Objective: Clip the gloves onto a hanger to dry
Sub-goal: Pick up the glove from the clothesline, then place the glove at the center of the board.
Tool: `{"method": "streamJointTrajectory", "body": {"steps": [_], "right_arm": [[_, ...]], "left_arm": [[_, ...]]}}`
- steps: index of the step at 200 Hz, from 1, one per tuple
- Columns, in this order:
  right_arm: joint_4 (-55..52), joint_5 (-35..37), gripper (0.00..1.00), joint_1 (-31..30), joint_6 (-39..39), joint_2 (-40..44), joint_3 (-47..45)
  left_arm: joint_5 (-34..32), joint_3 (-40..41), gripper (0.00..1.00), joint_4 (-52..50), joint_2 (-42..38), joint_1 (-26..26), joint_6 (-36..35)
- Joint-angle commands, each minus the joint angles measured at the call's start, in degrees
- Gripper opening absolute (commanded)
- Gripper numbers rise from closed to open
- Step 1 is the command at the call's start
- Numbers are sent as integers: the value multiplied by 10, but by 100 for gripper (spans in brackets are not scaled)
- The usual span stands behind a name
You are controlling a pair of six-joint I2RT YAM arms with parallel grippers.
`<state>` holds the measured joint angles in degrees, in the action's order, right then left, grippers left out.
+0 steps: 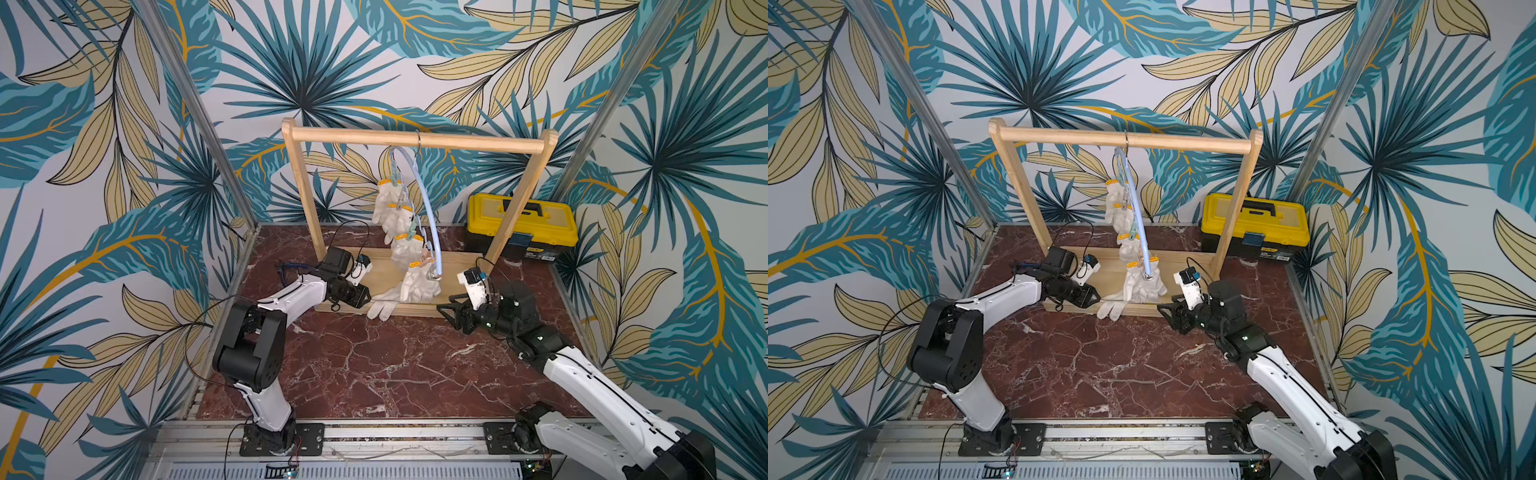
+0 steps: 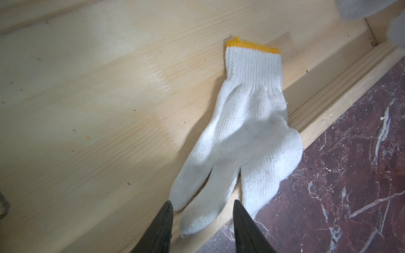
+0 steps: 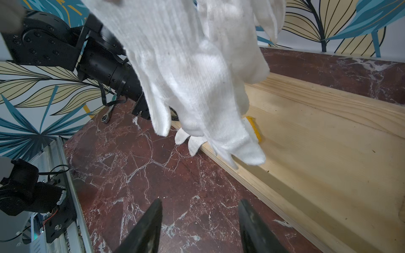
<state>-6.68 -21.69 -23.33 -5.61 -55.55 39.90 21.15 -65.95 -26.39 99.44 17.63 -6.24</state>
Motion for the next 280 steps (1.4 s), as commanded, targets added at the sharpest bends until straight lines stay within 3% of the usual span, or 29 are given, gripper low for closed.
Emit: {"method": "streamJointTrajectory", "body": {"steps": [1,36,73,103,134,183,229,256,280], "right_arm": [[12,-11,56,2,-3,-1,-11],[11,-10,56,2,-1,2,-11],[5,-10,56,2,-7,3,-14],[1,-4,56,2,-24,7,-25],[16,-7,56,2,-67,14,-55],[63,-9,56,1,-141,-2,-90],[109,-18,56,-6,-193,-61,-101],[85,-30,56,-14,-185,-104,-78],[51,-30,56,-25,-179,-132,-57]], "left_arm": [[25,-28,43,-4,8,0,-13],[41,-26,30,-11,11,1,-18],[67,-27,0,-15,-1,1,-18],[94,-22,0,-25,-39,2,-10],[108,0,0,-58,-131,9,7],[113,80,0,-86,-288,76,62],[84,211,0,-62,-338,126,166],[76,232,0,-45,-339,167,214],[95,253,28,-45,-342,189,244]]}}
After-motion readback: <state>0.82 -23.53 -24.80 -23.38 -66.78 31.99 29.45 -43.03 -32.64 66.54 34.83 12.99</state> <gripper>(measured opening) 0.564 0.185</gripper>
